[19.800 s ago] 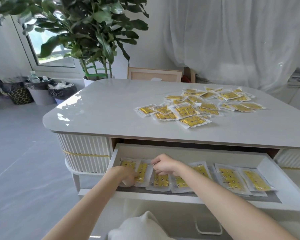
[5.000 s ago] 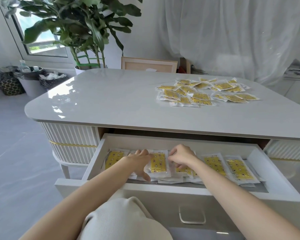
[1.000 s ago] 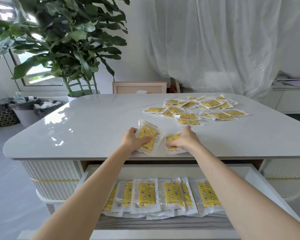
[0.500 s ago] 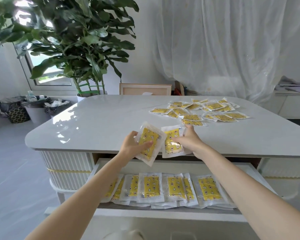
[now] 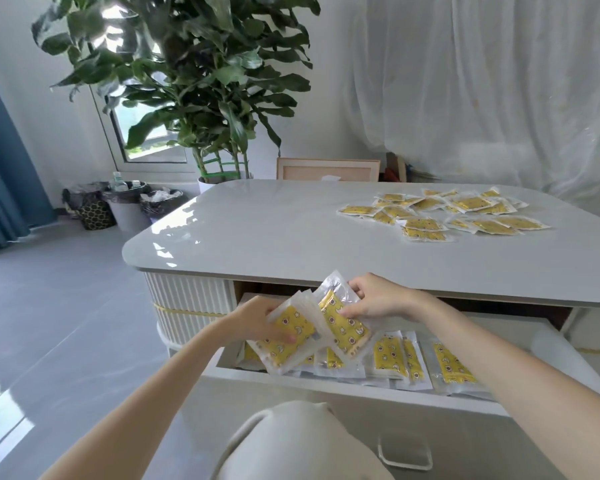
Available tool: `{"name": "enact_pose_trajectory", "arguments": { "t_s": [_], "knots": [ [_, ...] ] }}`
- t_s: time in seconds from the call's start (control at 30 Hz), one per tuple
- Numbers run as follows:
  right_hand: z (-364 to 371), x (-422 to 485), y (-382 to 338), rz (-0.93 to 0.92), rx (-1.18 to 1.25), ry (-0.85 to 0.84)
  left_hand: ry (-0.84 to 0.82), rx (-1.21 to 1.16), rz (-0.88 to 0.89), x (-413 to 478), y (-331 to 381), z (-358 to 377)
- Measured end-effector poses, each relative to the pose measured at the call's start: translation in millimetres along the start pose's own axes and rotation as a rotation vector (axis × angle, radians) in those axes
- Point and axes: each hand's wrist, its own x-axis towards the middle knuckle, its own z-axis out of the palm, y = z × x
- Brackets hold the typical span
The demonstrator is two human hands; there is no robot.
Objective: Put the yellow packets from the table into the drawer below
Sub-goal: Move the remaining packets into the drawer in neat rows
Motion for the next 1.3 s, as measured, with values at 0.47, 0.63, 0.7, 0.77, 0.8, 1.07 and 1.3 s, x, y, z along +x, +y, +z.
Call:
{"name": "enact_pose_trajectory", "arguments": {
  "t_s": [0.47,0.63,0.7,0.77,0.8,1.07,1.3],
  "knots": [
    [67.3,62.7,27.3,0.369,0.346,0.007,0.156,0.011,-0.448,38.4,-49.5,3.0],
    [95.6,87.0,18.1,0.455,0.639,0.019,0.168,-0.051,-0.478,47.6,-52.4,9.6],
    [101.9,90.6,11.9,0.470,0.671,0.016,0.167,-0.032,-0.460,51.3,-54.5,10.2],
    [107.1,94.5,11.2,0.463,0.649,0.008,0.185,0.005,-0.449,52.6,-55.5,10.4],
    [109.4,96.7,11.9,0.454,0.613,0.005,0.197,0.049,-0.445,52.3,-55.8,10.1],
    [108.7,99.0,25.6,0.258,-0.172,0.197,0.295,0.021,-0.448,48.9,-55.7,6.1],
    [105.1,85.0,10.0,0.194,0.444,0.023,0.096,-0.567,-0.530,45.6,-48.2,0.5]
  ]
}}
